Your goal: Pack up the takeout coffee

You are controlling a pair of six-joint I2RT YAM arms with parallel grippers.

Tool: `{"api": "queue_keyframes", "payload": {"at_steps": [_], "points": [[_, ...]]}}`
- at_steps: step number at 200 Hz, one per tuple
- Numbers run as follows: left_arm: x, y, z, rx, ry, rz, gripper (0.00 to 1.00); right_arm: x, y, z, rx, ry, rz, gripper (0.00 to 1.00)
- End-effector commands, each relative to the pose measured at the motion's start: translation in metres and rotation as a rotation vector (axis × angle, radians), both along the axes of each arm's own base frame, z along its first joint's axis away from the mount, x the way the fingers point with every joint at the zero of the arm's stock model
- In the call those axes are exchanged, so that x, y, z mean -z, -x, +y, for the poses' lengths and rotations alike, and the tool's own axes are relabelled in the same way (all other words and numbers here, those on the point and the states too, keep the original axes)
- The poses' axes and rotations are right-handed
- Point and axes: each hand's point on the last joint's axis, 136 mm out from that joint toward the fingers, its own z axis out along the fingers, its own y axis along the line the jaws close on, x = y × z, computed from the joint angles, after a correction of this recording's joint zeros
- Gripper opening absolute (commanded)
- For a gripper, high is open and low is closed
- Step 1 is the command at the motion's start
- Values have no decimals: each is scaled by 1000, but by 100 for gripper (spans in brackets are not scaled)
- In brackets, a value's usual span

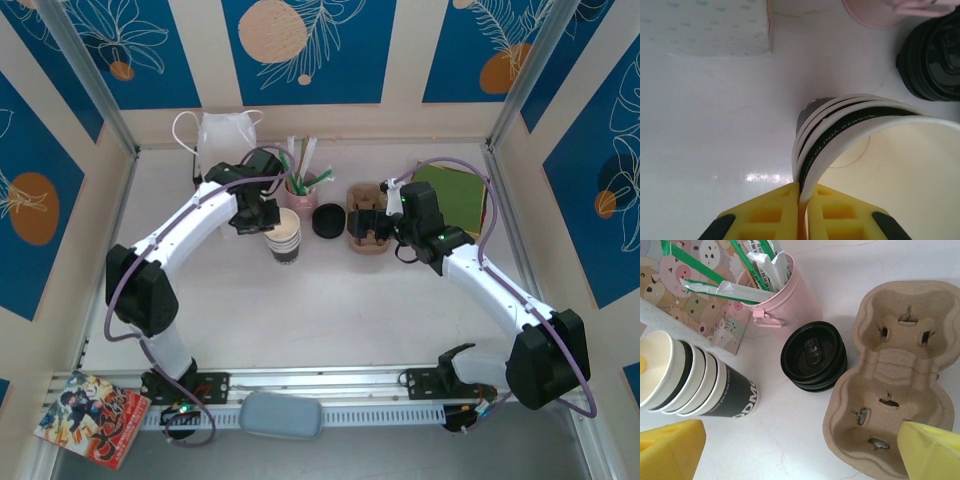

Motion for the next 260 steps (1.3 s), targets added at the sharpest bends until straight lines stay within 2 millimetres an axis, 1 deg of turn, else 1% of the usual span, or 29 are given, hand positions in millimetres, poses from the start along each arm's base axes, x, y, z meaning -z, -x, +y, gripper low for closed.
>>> {"api": "queue_keyframes", "payload": {"at_steps": [1, 27, 45, 70, 117, 145, 201, 210, 218, 260], "points": [[-5, -20, 2, -3, 17, -29, 11, -10, -5, 3, -8, -2, -21, 99], [-10, -32, 2, -5, 13, -44, 11, -11, -5, 2, -4, 2, -22, 99], [-15, -34, 1, -3, 13, -48, 9, -11, -5, 2, -5, 1, -22, 99], [-22, -32, 0, -2, 24, -54, 10, -11, -5, 2, -4, 2, -21, 99], [-38, -24, 5, -11, 32, -70, 9, -10, -6, 3, -5, -2, -15, 99], [-58, -19, 11, -20, 36, -112, 9, -10, -6, 4, -10, -7, -13, 99], [-96, -16, 14, -19, 61, -181, 9, -11, -5, 5, -14, -7, -13, 99], [-103, -15, 14, -16, 67, -196, 9, -11, -5, 5, -12, -6, -12, 99], [-110, -13, 14, -13, 74, -211, 6, -11, -5, 5, -12, -5, -13, 99], [-136, 3, 15, 6, 97, -267, 7, -12, -4, 6, -14, 2, -15, 99]]}}
